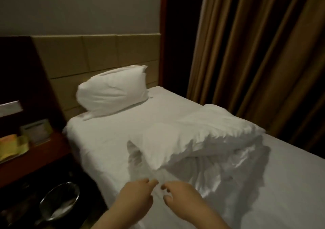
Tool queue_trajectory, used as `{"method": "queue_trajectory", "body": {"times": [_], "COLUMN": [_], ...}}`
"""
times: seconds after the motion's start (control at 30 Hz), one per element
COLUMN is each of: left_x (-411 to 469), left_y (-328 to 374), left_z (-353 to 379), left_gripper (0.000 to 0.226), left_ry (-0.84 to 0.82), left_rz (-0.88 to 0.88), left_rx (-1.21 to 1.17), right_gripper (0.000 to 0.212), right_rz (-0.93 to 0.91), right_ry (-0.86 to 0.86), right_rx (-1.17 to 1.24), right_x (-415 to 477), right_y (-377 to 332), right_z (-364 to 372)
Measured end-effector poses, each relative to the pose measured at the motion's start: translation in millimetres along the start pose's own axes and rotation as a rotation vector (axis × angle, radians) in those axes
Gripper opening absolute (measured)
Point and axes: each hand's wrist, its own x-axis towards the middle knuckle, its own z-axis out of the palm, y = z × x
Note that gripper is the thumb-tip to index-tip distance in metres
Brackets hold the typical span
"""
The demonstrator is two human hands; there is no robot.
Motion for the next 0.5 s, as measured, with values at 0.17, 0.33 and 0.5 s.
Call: {"method": "queue_trajectory", "body": {"times": [0.17,0.33,0.5], "left_x": [120.1,191.1,242.1], "left_y": [-24.0,-46.5,-42.8], "left_z": [8.2,40.7,23.8], "left_gripper": [0.112,0.122,0.062], "left_ry": [0.153,-0.004,-0.022], "left_rz": [0.152,0.247,0.385], "left_rx": [-0.005,0.067,-0.136], "right_gripper": [0.039,0.042,0.051], "right_rz": [0.272,0.440,0.547], "right_ry": [0.108,0.046,0.103], "right_rx": [0.128,0.111,0.187], "right_x": [61.6,116.9,164.7], "right_y": [49.3,100.6,122.5], "right_z": [-18.5,-7.1,-14.0]}}
